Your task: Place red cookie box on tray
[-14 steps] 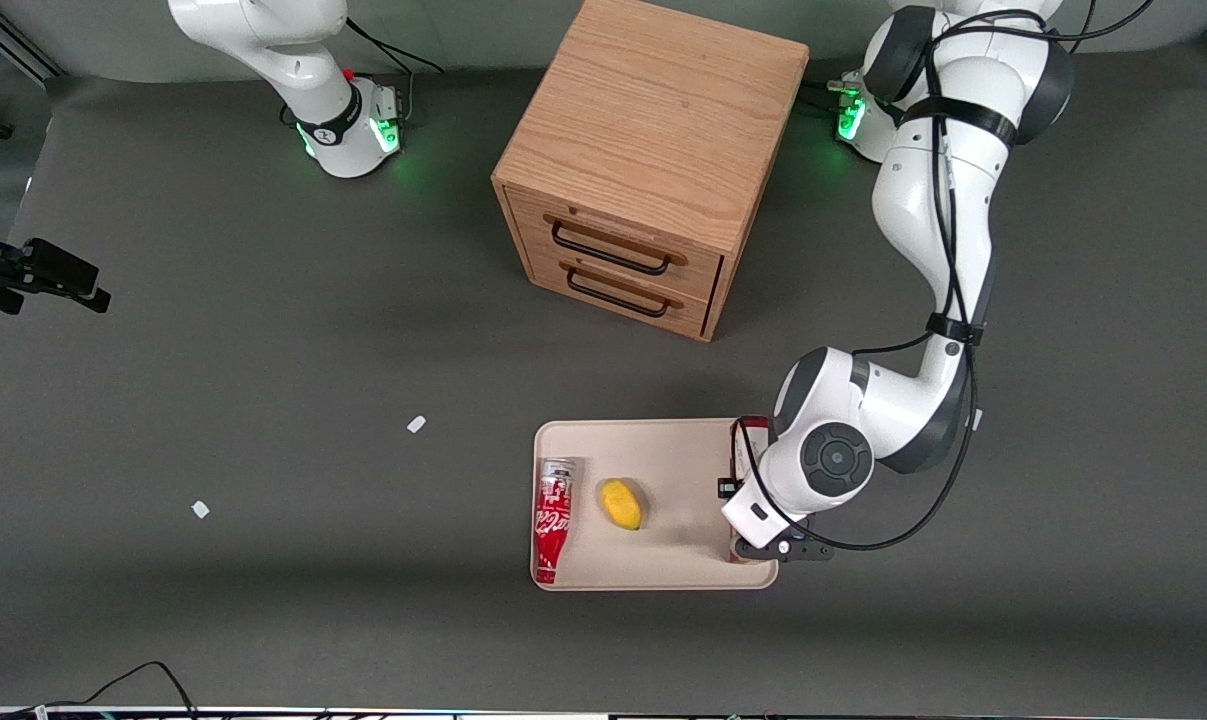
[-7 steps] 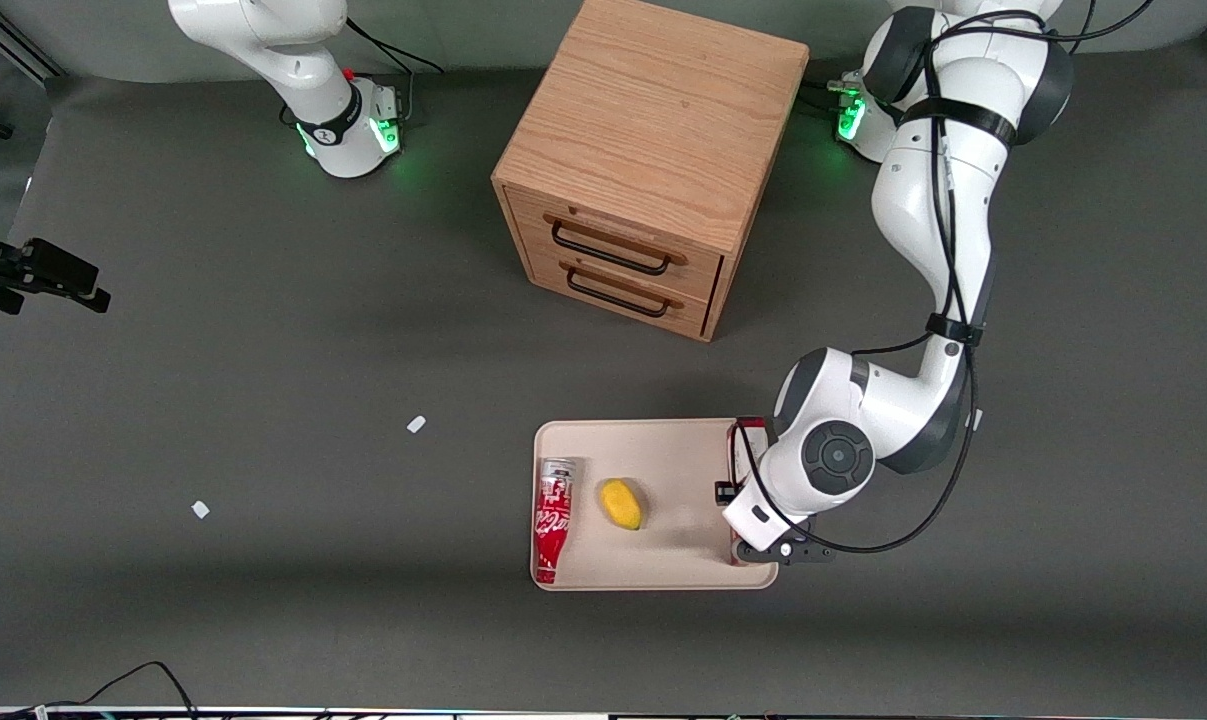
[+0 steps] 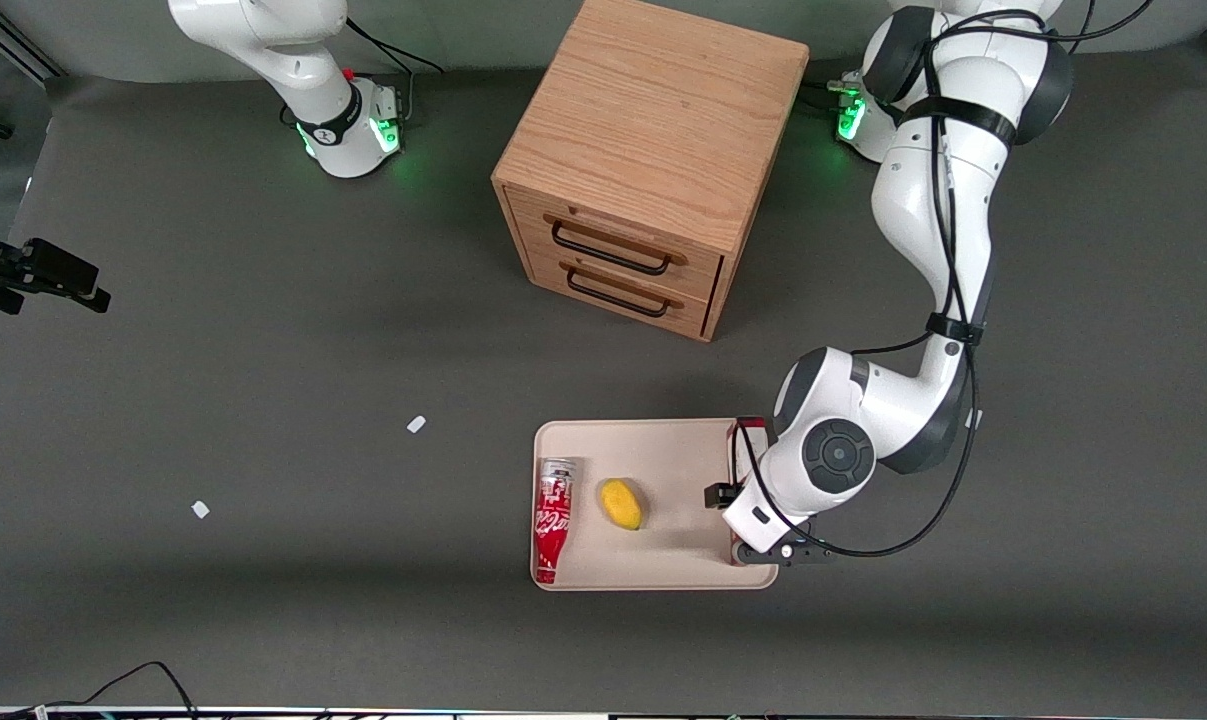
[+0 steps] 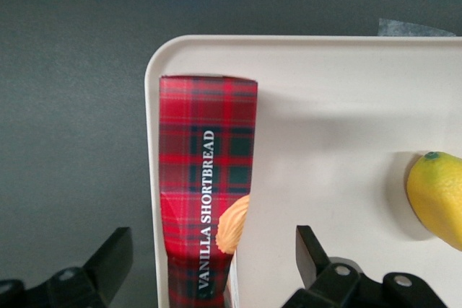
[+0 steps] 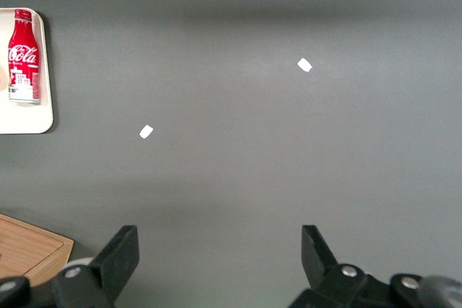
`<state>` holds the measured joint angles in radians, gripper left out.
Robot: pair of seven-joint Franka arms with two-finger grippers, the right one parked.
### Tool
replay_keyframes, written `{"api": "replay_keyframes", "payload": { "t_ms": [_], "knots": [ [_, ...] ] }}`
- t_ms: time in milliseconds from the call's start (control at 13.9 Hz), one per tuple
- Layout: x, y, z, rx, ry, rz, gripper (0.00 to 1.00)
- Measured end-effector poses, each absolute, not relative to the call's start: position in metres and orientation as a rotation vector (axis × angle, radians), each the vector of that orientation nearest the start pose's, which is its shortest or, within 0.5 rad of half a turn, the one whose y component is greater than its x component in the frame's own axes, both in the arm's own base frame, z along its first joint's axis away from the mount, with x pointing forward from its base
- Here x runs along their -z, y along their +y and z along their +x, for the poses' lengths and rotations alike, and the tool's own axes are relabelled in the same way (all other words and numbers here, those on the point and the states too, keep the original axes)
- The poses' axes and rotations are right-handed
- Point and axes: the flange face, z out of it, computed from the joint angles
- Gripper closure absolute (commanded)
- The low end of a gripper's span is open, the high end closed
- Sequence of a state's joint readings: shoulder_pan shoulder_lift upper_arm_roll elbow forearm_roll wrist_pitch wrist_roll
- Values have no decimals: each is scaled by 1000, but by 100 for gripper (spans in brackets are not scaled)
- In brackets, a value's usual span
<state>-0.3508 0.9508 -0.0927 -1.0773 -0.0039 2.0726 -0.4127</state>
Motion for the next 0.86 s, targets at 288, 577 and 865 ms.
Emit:
{"api": "replay_keyframes", "payload": {
  "t_ms": [288,577,865],
  "knots": [
    [-284,-308,717,71,-46,-3240,0],
    [-366,-254,714,120,-146,-3254,0],
    [-454,-163,681,46,-215,-3228,0]
  ]
}}
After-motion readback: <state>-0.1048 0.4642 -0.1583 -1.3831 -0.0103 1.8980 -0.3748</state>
